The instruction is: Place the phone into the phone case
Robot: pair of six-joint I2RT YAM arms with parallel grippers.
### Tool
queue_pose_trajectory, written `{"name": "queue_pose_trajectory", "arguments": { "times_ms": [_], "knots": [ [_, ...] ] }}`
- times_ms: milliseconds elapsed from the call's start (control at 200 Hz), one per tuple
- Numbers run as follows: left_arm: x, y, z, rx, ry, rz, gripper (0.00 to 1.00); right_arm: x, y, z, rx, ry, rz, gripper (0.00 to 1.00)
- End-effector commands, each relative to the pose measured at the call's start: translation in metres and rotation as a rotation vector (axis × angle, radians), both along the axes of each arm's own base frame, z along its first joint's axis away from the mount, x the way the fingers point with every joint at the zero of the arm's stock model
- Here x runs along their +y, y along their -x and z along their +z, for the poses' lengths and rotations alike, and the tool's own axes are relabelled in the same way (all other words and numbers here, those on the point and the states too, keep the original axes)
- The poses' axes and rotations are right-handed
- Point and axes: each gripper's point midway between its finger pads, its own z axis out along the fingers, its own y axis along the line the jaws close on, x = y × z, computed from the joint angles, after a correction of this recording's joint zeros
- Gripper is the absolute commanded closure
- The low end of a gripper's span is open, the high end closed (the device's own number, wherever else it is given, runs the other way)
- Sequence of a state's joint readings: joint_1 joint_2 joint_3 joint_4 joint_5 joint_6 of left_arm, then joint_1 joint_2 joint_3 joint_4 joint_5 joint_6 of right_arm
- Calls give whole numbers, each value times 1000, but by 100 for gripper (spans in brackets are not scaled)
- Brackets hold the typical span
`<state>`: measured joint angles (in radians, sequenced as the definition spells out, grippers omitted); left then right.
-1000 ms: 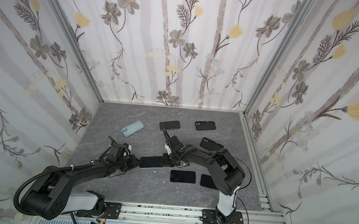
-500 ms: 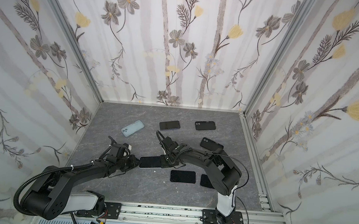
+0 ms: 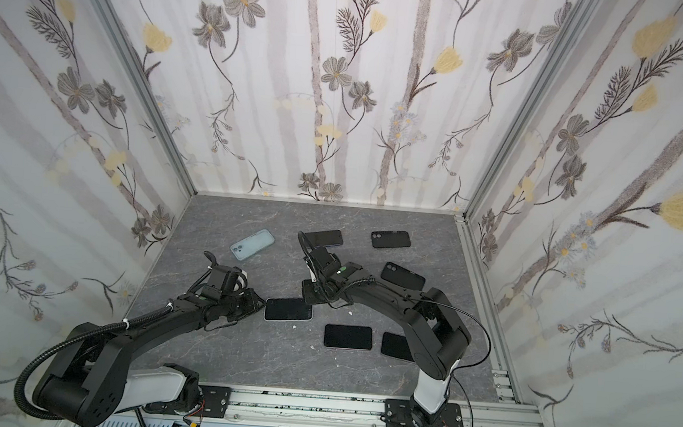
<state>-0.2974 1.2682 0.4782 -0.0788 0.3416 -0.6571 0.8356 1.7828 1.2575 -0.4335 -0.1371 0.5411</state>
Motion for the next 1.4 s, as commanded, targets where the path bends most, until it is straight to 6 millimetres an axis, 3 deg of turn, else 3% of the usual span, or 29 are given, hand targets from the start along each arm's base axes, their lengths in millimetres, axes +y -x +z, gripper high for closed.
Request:
{"name": "queue_pose_trajectory", "arguments": {
  "times_ms": [0,335,789,1399],
  "knots": [
    [-5,-6,-1,20,4,-17,69,-8,-16,10,-6,-26,-16,74],
    [-12,-10,-13,63,28,-26,69,-5,-19,-13,92,-53,32,83],
    [-10,-17,-15,57,6,-19,71,-2,-15,-39,143,-27,64,85],
    [-8,-8,-24,77,10,-19,73,-8,-6,-69,183,47,70,88]
  ]
}}
